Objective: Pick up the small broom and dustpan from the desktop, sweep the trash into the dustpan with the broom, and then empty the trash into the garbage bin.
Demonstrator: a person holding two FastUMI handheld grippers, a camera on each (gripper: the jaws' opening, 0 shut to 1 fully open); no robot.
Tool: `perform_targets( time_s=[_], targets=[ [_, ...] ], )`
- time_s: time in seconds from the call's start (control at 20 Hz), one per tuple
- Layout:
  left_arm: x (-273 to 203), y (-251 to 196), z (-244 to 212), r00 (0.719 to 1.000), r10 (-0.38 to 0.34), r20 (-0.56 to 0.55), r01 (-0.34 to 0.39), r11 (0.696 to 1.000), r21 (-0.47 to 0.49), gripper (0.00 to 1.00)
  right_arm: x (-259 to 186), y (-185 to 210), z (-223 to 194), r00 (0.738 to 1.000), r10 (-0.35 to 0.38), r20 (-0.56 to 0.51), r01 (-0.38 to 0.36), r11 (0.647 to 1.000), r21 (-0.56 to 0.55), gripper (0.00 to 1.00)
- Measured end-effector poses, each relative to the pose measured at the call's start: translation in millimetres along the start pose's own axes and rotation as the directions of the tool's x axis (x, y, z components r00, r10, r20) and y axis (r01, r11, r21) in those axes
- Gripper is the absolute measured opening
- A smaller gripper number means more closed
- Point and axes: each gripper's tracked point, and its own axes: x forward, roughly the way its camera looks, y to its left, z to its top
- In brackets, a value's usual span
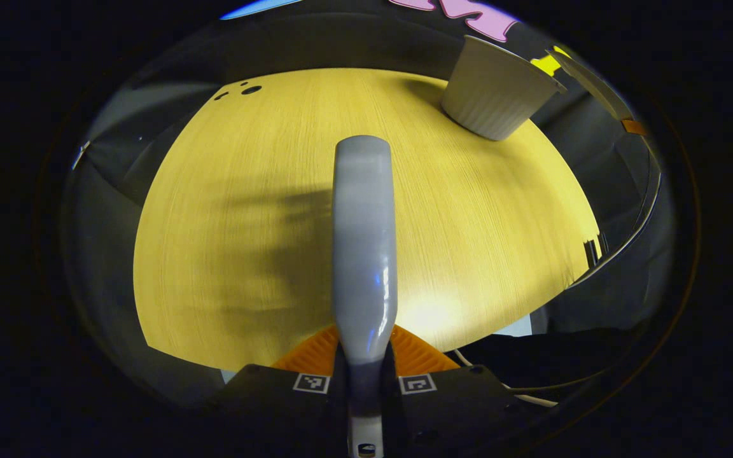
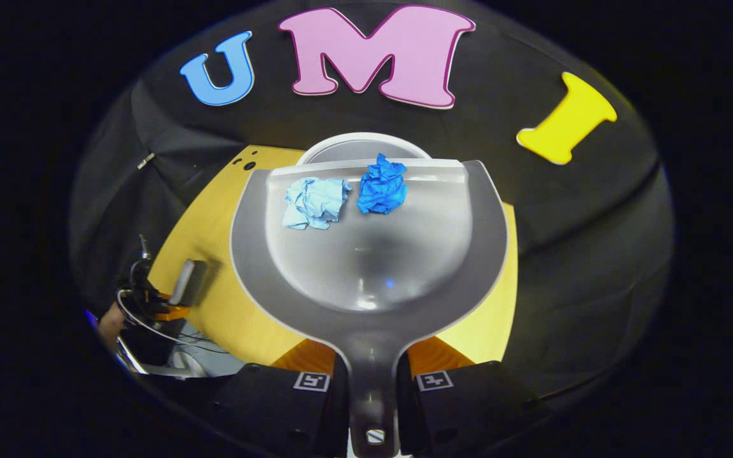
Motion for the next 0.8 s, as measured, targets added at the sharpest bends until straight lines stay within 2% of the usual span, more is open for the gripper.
perform_targets(
  time_s=[0.2, 0.55, 0.6, 0.65, 0.8],
  targets=[
    [1.8, -5.4, 1.7, 1.000, -0.009, 0.013, 0.009, 0.999, -0.036, 0.25, -3.9, -12.8, 4.5, 0.997, -0.075, -0.016, 0.072, 0.992, -0.107, 0.34],
    [2.1, -2.2, 2.9, 1.000, -0.008, 0.015, 0.008, 1.000, -0.006, 0.25, 6.8, -39.6, 19.1, 0.980, -0.197, 0.032, 0.199, 0.973, -0.117, 0.34],
    [1.5, -2.1, 3.8, 1.000, -0.006, 0.019, 0.007, 1.000, -0.005, 0.28, 11.7, -41.9, 20.8, 0.975, -0.217, 0.046, 0.222, 0.966, -0.132, 0.34],
    [1.1, -3.2, 3.8, 1.000, -0.009, 0.023, 0.009, 1.000, -0.005, 0.25, 15.0, -45.6, 23.0, 0.967, -0.244, 0.069, 0.252, 0.955, -0.160, 0.34],
    [0.4, 0.3, 3.4, 1.000, 0.001, 0.024, -0.001, 1.000, 0.015, 0.25, 18.7, -51.4, 30.1, 0.943, -0.310, 0.125, 0.329, 0.925, -0.190, 0.34]
  ],
)
